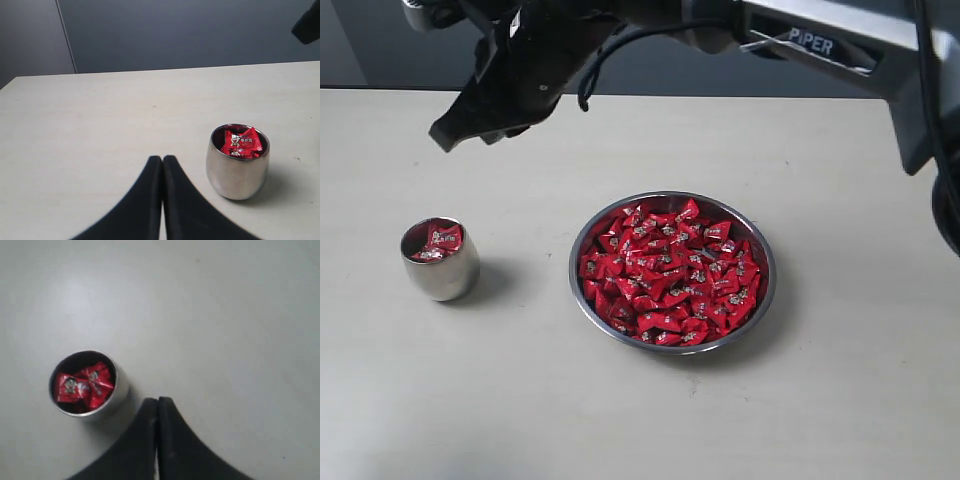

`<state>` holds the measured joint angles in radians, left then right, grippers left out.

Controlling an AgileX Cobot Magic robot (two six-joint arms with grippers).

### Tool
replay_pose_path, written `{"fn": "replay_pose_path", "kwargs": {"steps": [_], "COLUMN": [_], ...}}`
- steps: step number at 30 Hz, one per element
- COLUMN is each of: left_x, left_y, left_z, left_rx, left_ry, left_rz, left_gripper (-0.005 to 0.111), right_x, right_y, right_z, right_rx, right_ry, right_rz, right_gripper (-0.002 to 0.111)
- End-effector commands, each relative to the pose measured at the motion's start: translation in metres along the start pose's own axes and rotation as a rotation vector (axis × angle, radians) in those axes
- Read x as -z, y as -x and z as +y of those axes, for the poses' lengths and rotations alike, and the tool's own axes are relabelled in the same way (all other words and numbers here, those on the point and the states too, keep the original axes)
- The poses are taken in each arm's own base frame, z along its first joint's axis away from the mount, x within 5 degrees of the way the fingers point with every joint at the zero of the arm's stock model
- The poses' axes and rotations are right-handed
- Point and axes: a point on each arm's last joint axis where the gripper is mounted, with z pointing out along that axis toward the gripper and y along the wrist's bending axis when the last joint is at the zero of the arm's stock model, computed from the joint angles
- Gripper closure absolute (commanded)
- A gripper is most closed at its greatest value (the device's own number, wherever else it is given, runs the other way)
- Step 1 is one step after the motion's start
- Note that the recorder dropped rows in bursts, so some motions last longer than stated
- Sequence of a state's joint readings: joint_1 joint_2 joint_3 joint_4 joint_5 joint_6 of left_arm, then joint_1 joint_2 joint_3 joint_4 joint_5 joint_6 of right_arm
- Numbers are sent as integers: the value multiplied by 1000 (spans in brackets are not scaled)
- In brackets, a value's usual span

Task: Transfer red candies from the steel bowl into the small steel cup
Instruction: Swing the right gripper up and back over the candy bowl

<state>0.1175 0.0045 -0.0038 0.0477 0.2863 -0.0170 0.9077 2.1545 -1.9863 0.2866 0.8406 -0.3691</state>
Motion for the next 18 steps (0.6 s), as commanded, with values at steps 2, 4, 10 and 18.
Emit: {"fn": "replay_pose_path", "kwargs": {"steps": [2,4,10,18], "left_x": [0,0,0,0], "left_y": [-1,-1,-1,-1], "left_z": [0,0,0,0], "left_rx": [5,5,5,5], "left_ry": [0,0,0,0], "left_rz": [-2,-2,-2,-2], "left_gripper": [106,106,106,106], "right_x": [15,18,21,38], "right_y": [-12,-17,-37,-94], "right_z": [-38,-49,-71,-80], "right_rx": [-120,-148,-248,-346], "right_ry": [-67,-71,-66,-189], "right_rz": [78,95,106,-24], "right_gripper": [109,109,109,109]}}
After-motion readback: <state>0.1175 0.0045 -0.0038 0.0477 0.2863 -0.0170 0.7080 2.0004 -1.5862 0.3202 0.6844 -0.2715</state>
